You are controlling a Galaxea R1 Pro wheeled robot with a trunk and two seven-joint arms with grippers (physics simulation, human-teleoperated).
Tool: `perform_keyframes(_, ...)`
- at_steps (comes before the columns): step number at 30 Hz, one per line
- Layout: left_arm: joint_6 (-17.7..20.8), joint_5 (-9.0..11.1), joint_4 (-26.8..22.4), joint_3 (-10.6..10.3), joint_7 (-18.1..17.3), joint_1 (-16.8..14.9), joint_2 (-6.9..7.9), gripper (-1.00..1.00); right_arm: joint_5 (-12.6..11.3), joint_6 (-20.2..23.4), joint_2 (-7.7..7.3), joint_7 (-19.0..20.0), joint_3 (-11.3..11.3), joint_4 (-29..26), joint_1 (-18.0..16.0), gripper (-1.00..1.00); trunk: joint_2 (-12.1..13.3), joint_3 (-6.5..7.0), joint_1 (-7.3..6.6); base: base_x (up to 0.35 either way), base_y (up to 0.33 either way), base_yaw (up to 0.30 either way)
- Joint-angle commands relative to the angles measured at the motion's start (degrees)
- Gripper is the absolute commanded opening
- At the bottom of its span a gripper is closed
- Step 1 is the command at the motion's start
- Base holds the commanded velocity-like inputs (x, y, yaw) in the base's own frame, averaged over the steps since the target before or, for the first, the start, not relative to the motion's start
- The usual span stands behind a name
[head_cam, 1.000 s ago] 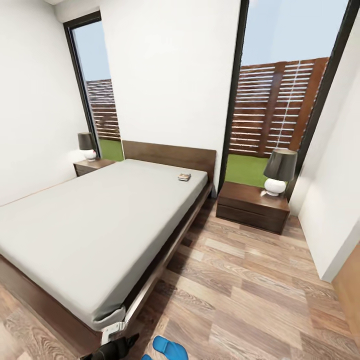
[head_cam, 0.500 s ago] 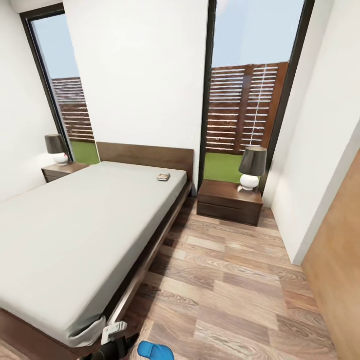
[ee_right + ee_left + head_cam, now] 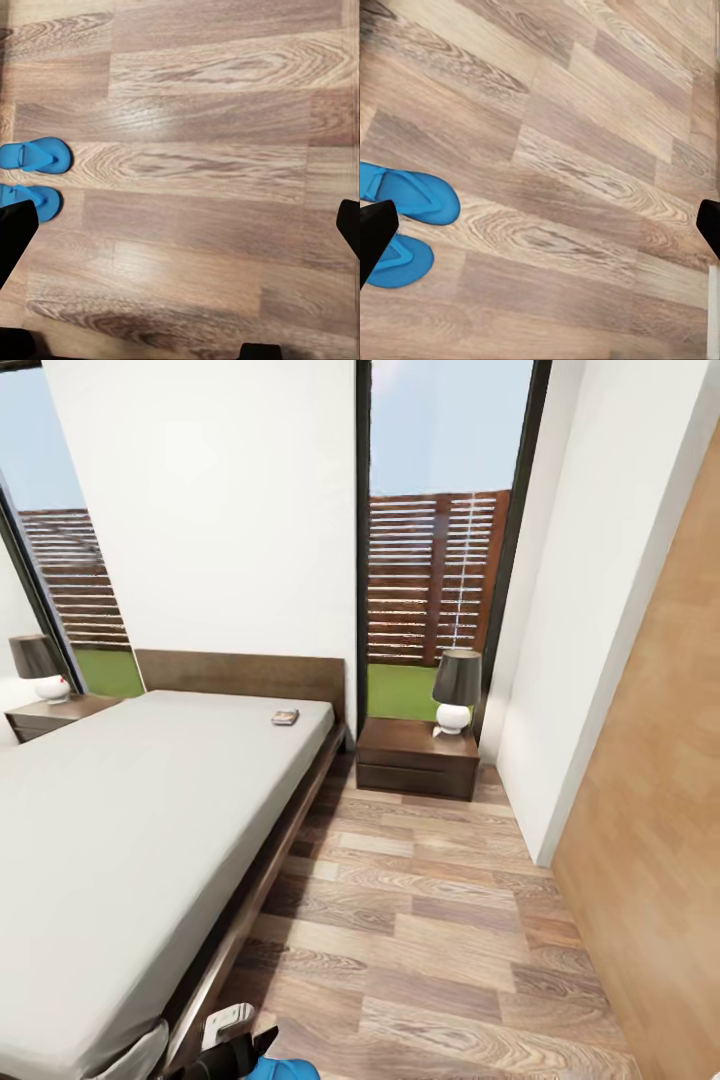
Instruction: In the bedroom, move the book from the bed onto either nightstand, and place the two sandals side by side next to the bed.
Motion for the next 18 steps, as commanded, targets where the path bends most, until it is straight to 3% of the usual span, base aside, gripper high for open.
perform_keyframes(1,-0.36,-0.62,0.00,0.38,-0.16,-0.03,0.01,1.00,0.04,-0.06,0.00,0.29,-0.44,0.11,-0.06,1.00,-0.03,-0.06,0.00,0.000,0.000,-0.286)
perform_keyframes(18,-0.36,-0.62,-0.05,0.41,-0.16,-0.03,0.01,1.00,0.04,-0.06,0.00,0.29,-0.44,0.11,-0.06,1.00,-0.03,-0.06,0.00,0.000,0.000,-0.286)
